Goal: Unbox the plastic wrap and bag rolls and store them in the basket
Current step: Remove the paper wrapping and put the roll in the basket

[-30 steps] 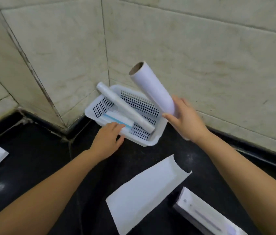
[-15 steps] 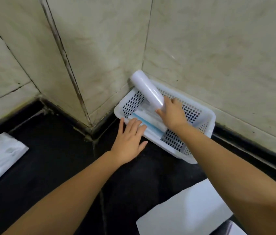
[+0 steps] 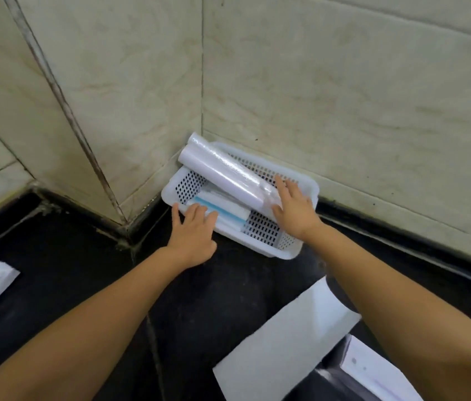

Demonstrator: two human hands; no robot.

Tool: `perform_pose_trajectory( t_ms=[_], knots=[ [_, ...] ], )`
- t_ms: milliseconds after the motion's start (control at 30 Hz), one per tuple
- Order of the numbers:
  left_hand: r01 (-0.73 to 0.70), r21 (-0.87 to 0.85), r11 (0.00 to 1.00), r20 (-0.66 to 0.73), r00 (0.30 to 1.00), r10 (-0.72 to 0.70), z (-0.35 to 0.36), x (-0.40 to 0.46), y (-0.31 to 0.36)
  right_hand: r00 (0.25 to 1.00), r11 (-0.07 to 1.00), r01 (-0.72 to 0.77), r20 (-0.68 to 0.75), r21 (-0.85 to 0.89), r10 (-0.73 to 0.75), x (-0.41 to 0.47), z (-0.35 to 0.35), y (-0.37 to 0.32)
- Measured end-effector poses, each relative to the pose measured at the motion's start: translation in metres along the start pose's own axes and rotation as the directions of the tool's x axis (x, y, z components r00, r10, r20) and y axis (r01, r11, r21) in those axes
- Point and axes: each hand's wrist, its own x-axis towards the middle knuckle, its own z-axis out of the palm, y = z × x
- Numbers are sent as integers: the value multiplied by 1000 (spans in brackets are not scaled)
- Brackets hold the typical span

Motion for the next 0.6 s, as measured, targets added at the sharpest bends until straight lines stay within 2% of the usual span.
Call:
perform_pose_trajectory(
  t_ms=[33,133,300,400,600],
  knots=[
    [-27,6,1000,1,1000,27,-5,1,10,999,1000,-25,-23,15,26,-17,-7,14],
    [-200,-18,980,-110,974,197,-18,6,68,985,991,-123,-113,57,129,-74,-26,64],
    [-454,-259,852,-188,889,417,-36,3,214,928,949,-285,-209,131,308,-185,-55,152],
    [-545,-337,768,-135,835,534,-36,-15,301,879,914,-367,-257,175,402,-255,-67,206],
    [-688,-330,647,-108,708,698,-13,-65,473,781,837,-508,-299,204,548,-404,-71,324]
  ],
)
